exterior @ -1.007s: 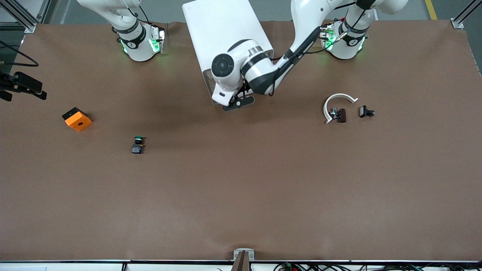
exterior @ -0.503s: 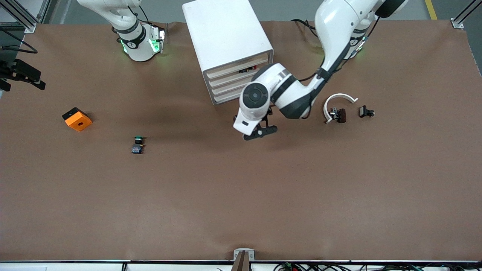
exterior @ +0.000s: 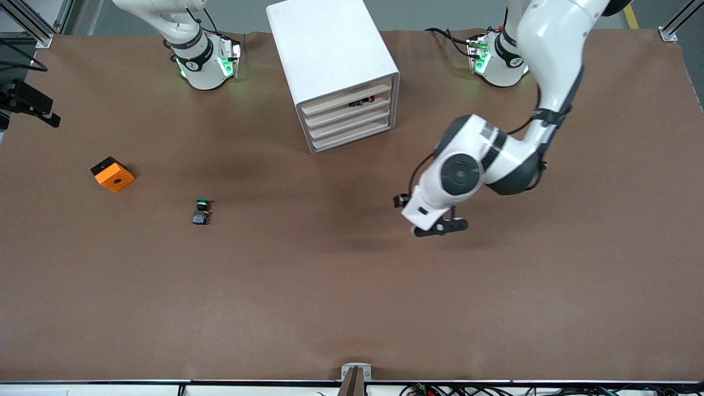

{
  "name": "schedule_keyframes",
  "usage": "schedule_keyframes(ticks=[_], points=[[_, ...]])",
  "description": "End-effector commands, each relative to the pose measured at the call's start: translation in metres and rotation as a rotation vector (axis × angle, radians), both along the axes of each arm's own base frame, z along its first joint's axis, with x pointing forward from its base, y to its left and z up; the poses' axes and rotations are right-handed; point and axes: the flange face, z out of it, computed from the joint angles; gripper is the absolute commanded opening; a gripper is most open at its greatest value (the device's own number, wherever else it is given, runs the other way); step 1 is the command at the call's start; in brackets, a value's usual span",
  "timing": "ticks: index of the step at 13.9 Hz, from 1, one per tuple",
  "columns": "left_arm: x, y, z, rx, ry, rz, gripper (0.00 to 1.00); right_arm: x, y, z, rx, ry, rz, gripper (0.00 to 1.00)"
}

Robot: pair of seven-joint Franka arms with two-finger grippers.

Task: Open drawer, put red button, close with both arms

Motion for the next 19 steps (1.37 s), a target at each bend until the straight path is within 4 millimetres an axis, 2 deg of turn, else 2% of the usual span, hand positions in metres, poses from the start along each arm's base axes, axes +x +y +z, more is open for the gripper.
schedule_keyframes(ticks=[1, 4, 6, 8, 13, 16, 17, 19], points=[[0.012, 0.071, 0.019, -0.004, -0.032, -0.057, 1.0, -0.005, -0.002, 0.006, 0.022, -0.004, -0.012, 1.0], [0.027, 0.145, 0.051, -0.015, -0.087, -0.099, 1.0, -0.005, -0.002, 0.007, 0.022, -0.007, -0.011, 1.0], [0.02, 0.191, 0.074, -0.002, -0.117, -0.121, 1.0, -0.005, -0.006, 0.006, 0.023, -0.006, -0.009, 1.0], [0.008, 0.216, 0.091, 0.018, -0.146, -0.109, 1.0, -0.005, -0.006, 0.006, 0.023, -0.006, -0.011, 1.0], [-0.017, 0.237, 0.128, 0.053, -0.205, -0.102, 1.0, -0.005, -0.006, 0.007, 0.022, -0.006, -0.012, 1.0], [-0.03, 0.235, 0.146, 0.065, -0.231, -0.126, 1.0, -0.006, -0.007, 0.007, 0.023, -0.003, -0.024, 1.0], [-0.034, 0.228, 0.152, 0.063, -0.235, -0.134, 1.0, -0.006, -0.007, 0.007, 0.021, -0.001, -0.033, 1.0], [-0.045, 0.233, 0.16, 0.07, -0.24, -0.121, 1.0, -0.008, -0.007, 0.006, 0.024, 0.015, -0.053, 1.0]])
